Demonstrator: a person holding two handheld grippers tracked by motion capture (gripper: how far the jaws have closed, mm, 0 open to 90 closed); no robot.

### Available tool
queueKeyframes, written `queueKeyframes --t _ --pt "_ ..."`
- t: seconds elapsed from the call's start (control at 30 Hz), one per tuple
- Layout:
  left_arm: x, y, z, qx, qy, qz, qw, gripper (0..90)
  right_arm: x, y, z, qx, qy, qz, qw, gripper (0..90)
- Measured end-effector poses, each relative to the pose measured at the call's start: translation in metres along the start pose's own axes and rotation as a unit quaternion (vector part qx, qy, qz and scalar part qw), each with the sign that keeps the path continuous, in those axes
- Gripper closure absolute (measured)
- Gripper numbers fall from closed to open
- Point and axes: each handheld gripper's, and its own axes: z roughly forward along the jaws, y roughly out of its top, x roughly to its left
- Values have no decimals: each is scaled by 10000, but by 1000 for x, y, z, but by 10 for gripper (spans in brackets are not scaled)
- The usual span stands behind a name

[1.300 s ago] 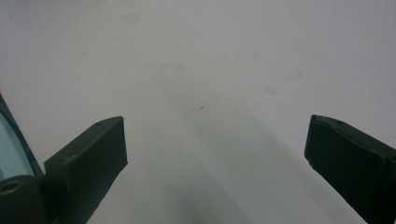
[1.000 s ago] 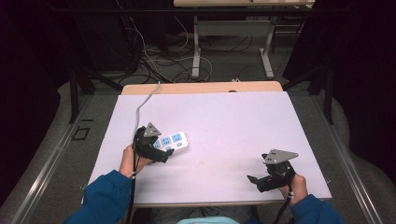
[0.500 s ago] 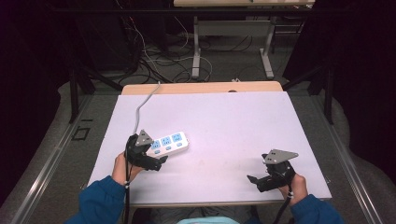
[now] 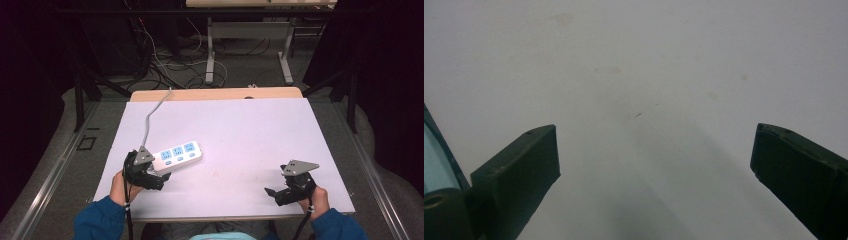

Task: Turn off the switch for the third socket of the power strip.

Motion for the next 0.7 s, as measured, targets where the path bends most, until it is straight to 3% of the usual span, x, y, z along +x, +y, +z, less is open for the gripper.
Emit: queueKeyframes --t 0.7 --pt "3 -27 -22 39 165 -42 9998 0 1 0 0 -18 -26 5 10000 50"
